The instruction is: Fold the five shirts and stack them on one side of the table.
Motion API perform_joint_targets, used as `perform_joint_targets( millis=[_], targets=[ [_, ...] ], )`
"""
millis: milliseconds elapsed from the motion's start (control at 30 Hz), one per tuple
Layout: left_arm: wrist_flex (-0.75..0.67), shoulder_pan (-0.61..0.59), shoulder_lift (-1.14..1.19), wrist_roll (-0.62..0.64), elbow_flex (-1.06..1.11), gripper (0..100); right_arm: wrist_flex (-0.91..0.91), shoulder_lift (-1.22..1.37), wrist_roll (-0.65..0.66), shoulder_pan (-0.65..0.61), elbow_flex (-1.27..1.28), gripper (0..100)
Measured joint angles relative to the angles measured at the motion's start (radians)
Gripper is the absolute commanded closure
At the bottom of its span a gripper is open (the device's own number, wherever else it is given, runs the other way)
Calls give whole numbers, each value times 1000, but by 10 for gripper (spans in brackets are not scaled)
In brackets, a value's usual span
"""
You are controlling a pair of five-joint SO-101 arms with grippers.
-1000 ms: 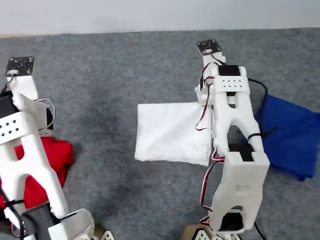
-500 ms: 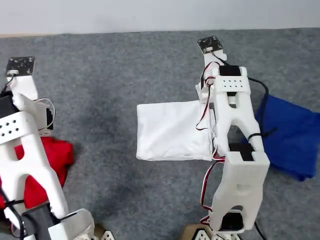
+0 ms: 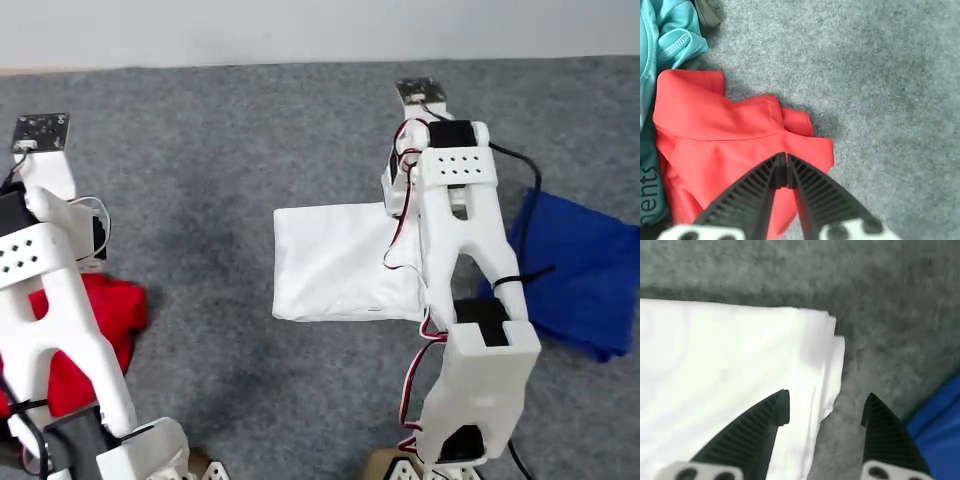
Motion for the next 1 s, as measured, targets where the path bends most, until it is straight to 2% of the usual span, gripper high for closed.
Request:
perform_joint_targets(
  millis=[100, 267, 533, 633, 800, 1000],
  targets=[
    [0, 0, 0, 0, 0, 994, 14, 48, -63, -5, 0, 752],
    [0, 0, 0, 0, 0, 994, 15, 176, -104, -52, 0, 674],
    [0, 0, 0, 0, 0, 994, -11, 302, -155, -72, -23, 675],
    [0, 0, 0, 0, 0, 994, -18, 330, -155, -72, -38, 742],
    [0, 0, 0, 0, 0, 994, -18, 347, -152, -84, -54, 996],
    [0, 0, 0, 0, 0, 994, -18, 339, -66, -81, -57, 987]
  ],
)
